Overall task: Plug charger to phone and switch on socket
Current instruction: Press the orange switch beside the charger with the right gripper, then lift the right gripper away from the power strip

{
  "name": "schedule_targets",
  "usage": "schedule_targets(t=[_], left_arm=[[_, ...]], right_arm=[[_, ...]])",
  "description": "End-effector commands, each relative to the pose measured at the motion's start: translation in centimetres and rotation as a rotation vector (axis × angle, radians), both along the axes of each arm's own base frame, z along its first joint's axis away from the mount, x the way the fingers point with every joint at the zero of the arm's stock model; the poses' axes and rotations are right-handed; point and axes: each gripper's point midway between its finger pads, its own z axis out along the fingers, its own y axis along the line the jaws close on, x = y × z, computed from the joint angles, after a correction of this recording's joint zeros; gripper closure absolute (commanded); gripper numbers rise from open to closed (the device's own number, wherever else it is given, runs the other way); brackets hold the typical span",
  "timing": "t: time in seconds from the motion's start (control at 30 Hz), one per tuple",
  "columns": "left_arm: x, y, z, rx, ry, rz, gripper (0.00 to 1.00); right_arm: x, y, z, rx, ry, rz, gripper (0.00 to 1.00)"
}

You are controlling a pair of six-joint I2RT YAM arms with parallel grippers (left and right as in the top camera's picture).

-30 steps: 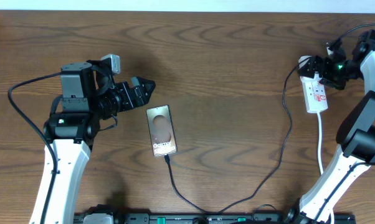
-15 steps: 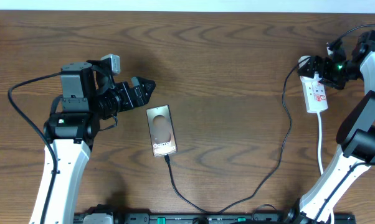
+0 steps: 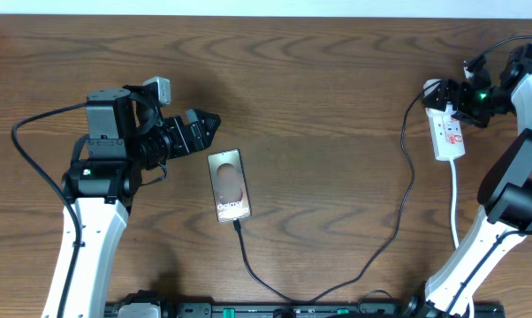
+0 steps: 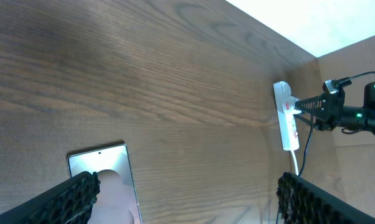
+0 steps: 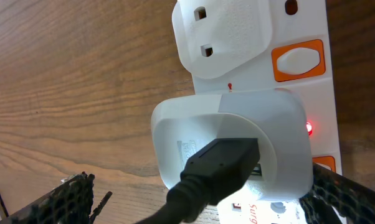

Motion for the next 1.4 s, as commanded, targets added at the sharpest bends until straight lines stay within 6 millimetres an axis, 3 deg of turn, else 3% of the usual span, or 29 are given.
schedule_targets(t=[0.0, 0.27, 0.5, 1.2, 1.37], left_arm=[[0.1, -0.1, 1.1, 0.004, -0.035, -0.017, 0.07], [0.1, -0.2, 1.1, 0.004, -0.035, -0.017, 0.07], [0.1, -0.2, 1.1, 0.004, -0.035, -0.017, 0.07], [0.1, -0.2, 1.0, 0.004, -0.035, -0.017, 0.07], [0.1, -0.2, 1.1, 0.004, -0.035, -0.017, 0.07]], right_arm=[[-0.1, 3.3, -0.6, 0.13, 0.014, 0.029, 0.01], [-2.0, -1.0, -2.2, -0.029, 0.158, -0.122, 0.01], [-2.6, -2.4, -1.4, -0.049, 0.196, -0.18, 0.01], [-3.7, -4.1, 5.5, -0.164, 0.233, -0.222, 0.01], [-4.0, -3.9, 8.6, -0.184, 0.176, -0.228, 0.01]])
